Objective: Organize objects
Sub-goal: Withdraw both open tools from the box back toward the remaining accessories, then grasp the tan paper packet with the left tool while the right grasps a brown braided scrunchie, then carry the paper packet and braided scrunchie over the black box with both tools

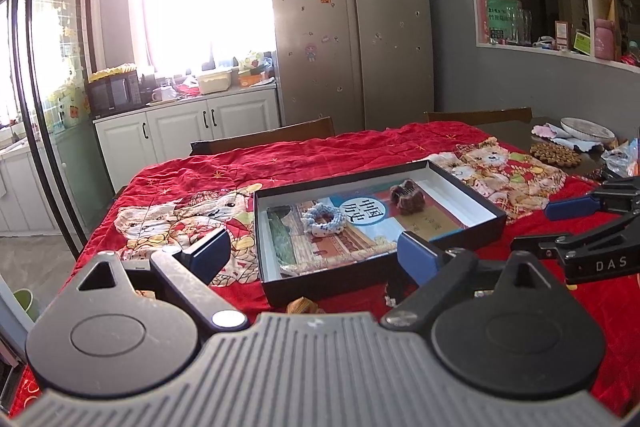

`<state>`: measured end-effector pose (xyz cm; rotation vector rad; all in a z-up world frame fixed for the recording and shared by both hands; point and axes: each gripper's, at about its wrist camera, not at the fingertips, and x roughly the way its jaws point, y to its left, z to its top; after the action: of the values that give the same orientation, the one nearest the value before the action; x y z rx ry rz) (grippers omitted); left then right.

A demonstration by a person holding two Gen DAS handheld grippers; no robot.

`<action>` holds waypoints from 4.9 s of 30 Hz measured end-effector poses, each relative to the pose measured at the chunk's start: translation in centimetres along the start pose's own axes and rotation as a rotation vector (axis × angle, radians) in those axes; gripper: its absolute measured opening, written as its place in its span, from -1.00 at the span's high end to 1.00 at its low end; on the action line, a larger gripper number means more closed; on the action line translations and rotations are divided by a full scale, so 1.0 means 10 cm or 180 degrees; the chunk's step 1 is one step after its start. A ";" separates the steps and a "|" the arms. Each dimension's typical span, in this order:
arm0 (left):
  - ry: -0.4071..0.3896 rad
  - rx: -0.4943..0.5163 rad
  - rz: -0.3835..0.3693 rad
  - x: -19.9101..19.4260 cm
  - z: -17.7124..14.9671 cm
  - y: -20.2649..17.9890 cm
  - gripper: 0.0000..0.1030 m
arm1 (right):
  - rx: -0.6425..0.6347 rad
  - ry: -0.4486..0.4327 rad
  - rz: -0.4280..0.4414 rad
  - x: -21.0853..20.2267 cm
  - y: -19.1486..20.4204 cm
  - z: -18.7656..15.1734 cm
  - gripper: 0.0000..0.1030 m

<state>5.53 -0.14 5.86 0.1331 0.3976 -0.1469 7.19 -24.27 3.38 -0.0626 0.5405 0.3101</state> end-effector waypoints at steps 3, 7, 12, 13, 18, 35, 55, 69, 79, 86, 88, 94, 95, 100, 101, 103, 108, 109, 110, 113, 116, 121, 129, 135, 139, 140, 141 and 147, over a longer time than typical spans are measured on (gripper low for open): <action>0.0017 0.0018 -0.0002 -0.04 -0.04 -0.01 -0.85 | -0.0037 0.0002 0.0005 -0.04 0.03 -0.03 -0.32; 0.0013 0.0076 0.0003 -0.09 -0.09 -0.01 -0.91 | -0.0103 0.0019 0.0004 -0.05 0.08 -0.09 -0.32; 0.0070 0.0043 0.0035 -0.11 -0.18 0.06 -0.92 | -0.0079 0.0006 0.0051 -0.03 0.10 -0.20 -0.29; 0.0089 0.0020 0.0037 -0.10 -0.20 0.08 -0.92 | -0.0072 0.0000 0.0063 -0.02 0.10 -0.23 -0.27; 0.0207 0.0001 0.0030 -0.05 -0.35 0.14 -0.92 | -0.0129 0.0035 0.0016 0.06 0.14 -0.37 -0.05; 0.0544 -0.0156 -0.0029 0.36 -0.81 0.15 -0.85 | -0.0132 0.0079 0.0033 0.37 0.32 -0.62 0.36; 0.0720 -0.0341 -0.0057 0.55 -0.92 0.27 -0.22 | -0.0057 0.0303 0.0071 0.60 0.33 -0.72 0.48; 0.0771 -0.0352 -0.0167 0.60 -0.94 0.24 0.19 | -0.0182 0.0303 0.0121 0.61 0.40 -0.75 0.74; 0.0756 -0.0345 -0.0166 0.60 -0.94 0.24 0.24 | -0.0192 0.0298 0.0145 0.59 0.40 -0.76 0.78; 0.0734 -0.0358 -0.0165 0.57 -0.94 0.25 0.26 | -0.0214 0.0283 0.0151 0.58 0.41 -0.75 0.81; 0.0728 -0.0356 -0.0155 0.56 -0.94 0.25 0.26 | -0.0224 0.0271 0.0152 0.57 0.41 -0.75 0.81; 0.0696 -0.0376 -0.0146 0.49 -0.91 0.28 0.26 | -0.0279 0.0207 0.0137 0.51 0.42 -0.72 0.82; 0.0687 -0.0380 -0.0148 0.48 -0.90 0.29 0.26 | -0.0280 0.0199 0.0138 0.50 0.42 -0.71 0.82; 0.0639 -0.0390 -0.0154 0.42 -0.86 0.29 0.26 | -0.0289 0.0147 0.0140 0.44 0.41 -0.67 0.82; 0.0626 -0.0386 -0.0162 0.41 -0.85 0.29 0.26 | -0.0291 0.0136 0.0141 0.43 0.41 -0.67 0.82; 0.0599 -0.0377 -0.0174 0.38 -0.83 0.28 0.26 | -0.0297 0.0112 0.0142 0.41 0.41 -0.65 0.82; 0.0524 -0.0357 -0.0221 0.30 -0.76 0.25 0.26 | -0.0322 0.0047 0.0151 0.32 0.41 -0.61 0.82; 0.0510 -0.0353 -0.0229 0.29 -0.74 0.24 0.26 | -0.0323 0.0032 0.0153 0.31 0.40 -0.60 0.82; 0.0495 -0.0347 -0.0238 0.27 -0.73 0.24 0.26 | -0.0325 0.0021 0.0155 0.30 0.41 -0.59 0.82; 0.0453 -0.0330 -0.0268 0.23 -0.69 0.21 0.26 | -0.0338 -0.0017 0.0159 0.26 0.41 -0.56 0.82; 0.0406 -0.0318 -0.0300 0.19 -0.64 0.19 0.26 | -0.0351 -0.0044 0.0158 0.23 0.41 -0.54 0.82; 0.0353 -0.0288 -0.0331 0.16 -0.58 0.16 0.26 | -0.0367 -0.0086 0.0167 0.18 0.41 -0.49 0.82; 0.0284 -0.0253 -0.0364 0.14 -0.50 0.13 0.26 | -0.0387 -0.0137 0.0165 0.15 0.41 -0.42 0.82; 0.0229 -0.0244 -0.0385 0.16 -0.43 0.11 0.26 | -0.0385 -0.0162 0.0153 0.14 0.40 -0.39 0.82; 0.0207 -0.0217 -0.0415 0.19 -0.39 0.07 0.26 | -0.0391 -0.0192 0.0137 0.14 0.38 -0.35 0.82; 0.0206 -0.0214 -0.0422 0.20 -0.38 0.06 0.26 | -0.0392 -0.0207 0.0126 0.14 0.37 -0.34 0.82; 0.0204 -0.0214 -0.0429 0.21 -0.38 0.05 0.26 | -0.0386 -0.0226 0.0114 0.13 0.36 -0.32 0.82; 0.0138 -0.0207 -0.0422 0.26 -0.29 0.04 0.26 | -0.0365 -0.0331 0.0058 0.13 0.29 -0.18 0.82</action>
<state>6.85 0.44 2.21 0.0457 0.4540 -0.2619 6.50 -21.36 1.26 -0.1519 0.4200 0.3599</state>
